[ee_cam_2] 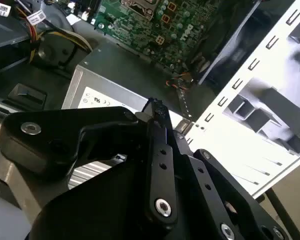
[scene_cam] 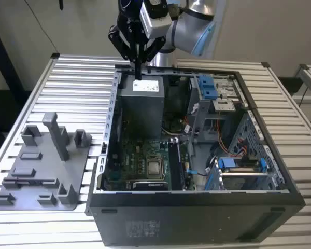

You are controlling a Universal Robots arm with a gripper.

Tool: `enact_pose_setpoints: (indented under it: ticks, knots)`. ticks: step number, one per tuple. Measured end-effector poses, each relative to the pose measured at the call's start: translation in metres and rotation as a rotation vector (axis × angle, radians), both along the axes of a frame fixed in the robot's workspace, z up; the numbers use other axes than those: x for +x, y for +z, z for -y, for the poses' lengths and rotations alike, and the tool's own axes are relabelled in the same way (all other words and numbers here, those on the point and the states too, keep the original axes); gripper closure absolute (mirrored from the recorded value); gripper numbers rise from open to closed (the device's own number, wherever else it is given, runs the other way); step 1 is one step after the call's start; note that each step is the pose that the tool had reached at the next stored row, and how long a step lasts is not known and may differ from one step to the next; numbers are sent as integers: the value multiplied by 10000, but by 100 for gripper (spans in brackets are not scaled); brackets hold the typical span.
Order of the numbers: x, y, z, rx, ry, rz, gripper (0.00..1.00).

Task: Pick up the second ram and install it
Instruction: 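Reach for the second ram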

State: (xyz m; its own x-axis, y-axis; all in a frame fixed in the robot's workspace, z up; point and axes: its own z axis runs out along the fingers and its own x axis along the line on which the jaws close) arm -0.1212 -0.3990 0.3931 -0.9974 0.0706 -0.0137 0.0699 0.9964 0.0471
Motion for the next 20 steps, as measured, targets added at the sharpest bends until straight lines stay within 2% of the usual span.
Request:
enact_pose_setpoints:
  ticks: [13,20]
  knots:
    - [-10,0,-1,-4,-2,1,89]
    - [-123,0,-1,-3,-1,0,89]
